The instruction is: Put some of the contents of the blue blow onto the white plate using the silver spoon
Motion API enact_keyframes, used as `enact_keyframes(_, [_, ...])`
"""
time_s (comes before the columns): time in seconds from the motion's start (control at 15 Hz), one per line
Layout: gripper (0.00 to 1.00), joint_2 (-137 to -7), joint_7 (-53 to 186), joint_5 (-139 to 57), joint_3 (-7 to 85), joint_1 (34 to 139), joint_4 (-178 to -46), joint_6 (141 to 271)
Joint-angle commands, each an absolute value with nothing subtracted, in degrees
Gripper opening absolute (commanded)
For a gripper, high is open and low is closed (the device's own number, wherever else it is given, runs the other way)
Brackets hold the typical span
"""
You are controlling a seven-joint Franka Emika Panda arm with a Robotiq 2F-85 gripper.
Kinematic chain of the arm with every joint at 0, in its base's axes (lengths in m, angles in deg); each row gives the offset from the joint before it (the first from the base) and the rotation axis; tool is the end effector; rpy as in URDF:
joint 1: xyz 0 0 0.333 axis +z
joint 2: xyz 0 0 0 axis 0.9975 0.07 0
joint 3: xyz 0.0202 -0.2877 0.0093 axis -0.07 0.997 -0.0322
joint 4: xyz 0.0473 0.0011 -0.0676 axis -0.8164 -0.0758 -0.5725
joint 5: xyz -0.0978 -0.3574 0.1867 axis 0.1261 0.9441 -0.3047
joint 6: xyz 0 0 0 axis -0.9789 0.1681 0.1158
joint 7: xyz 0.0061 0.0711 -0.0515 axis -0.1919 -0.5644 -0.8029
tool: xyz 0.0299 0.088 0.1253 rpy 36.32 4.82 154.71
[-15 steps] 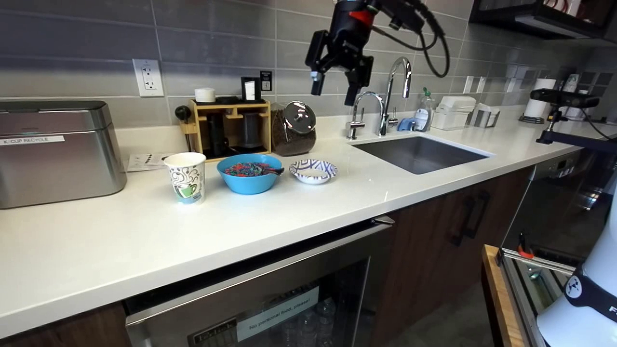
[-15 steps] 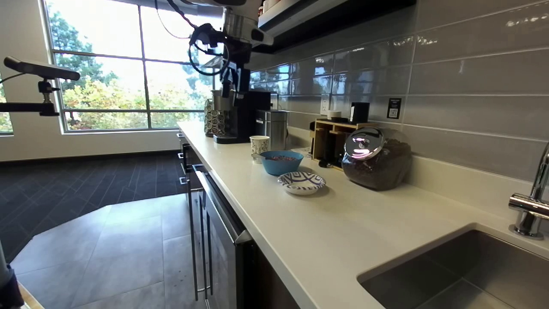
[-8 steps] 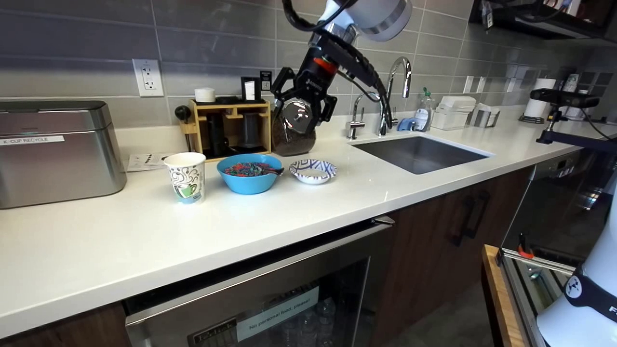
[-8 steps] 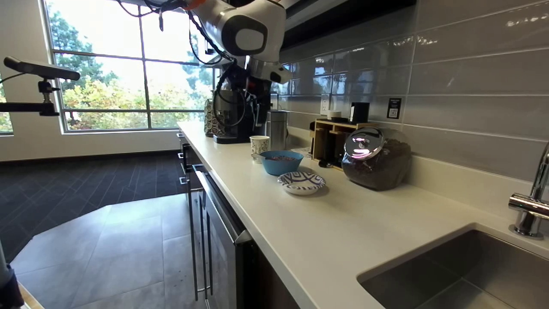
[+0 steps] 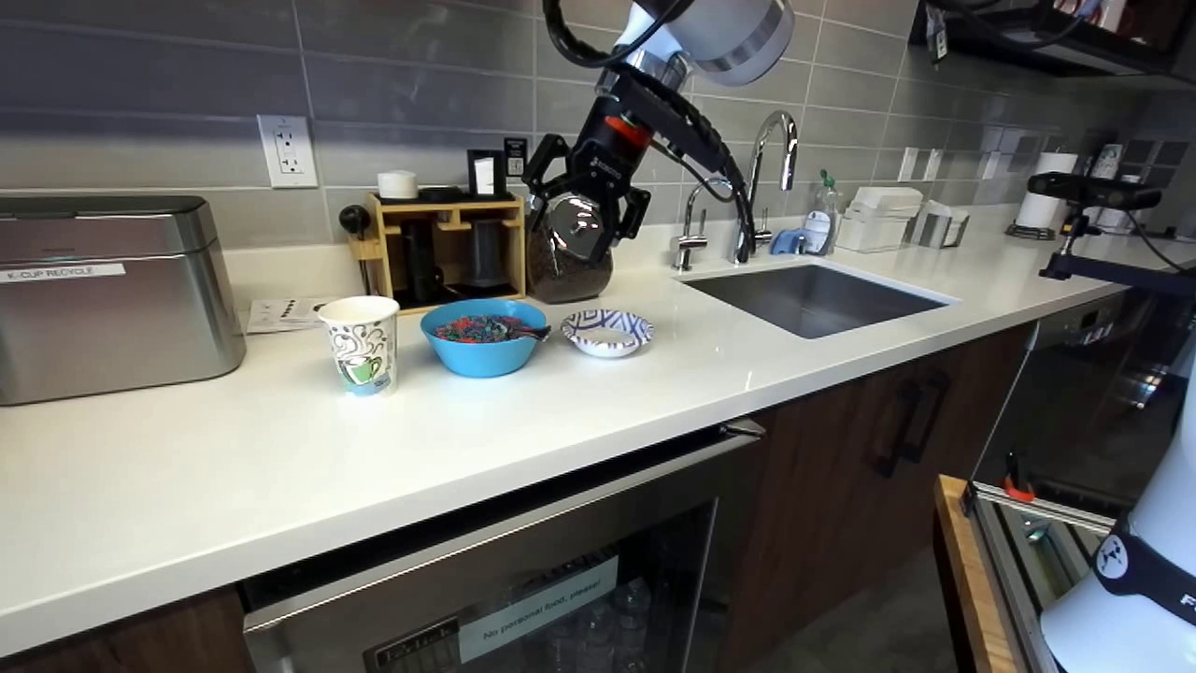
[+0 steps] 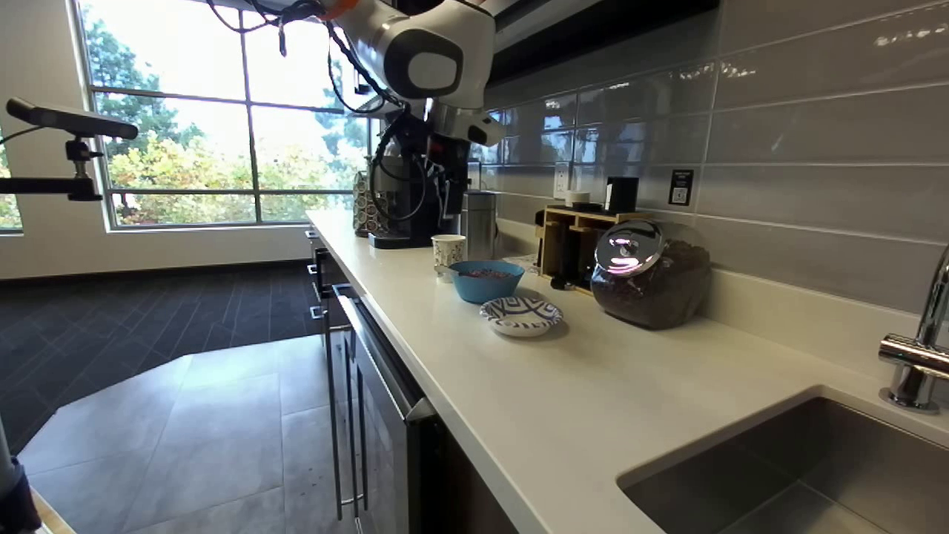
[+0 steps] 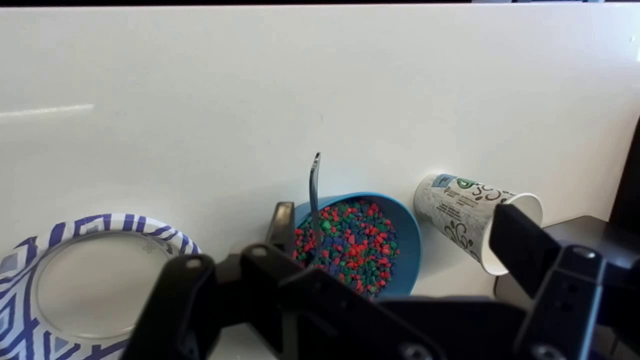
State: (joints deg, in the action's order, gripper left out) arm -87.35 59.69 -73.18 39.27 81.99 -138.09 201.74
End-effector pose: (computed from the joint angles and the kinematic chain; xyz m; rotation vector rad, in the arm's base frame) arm 0.5987 -0.0565 0.3631 -2.5751 0.8435 -0.2358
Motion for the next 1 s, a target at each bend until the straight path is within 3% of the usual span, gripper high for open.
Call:
enact_keyframes(0.0, [1.00, -84.74, 60.67, -74.40, 39.26, 81.77, -137.26, 202.99])
enact_keyframes(0.4, [1.00, -77.73, 65.15, -80.98, 38.77, 80.29, -136.18, 211.78])
enact_keyframes(0.93, [1.00, -70.29, 75.36, -93.12, 36.50, 77.96, -131.81, 209.25])
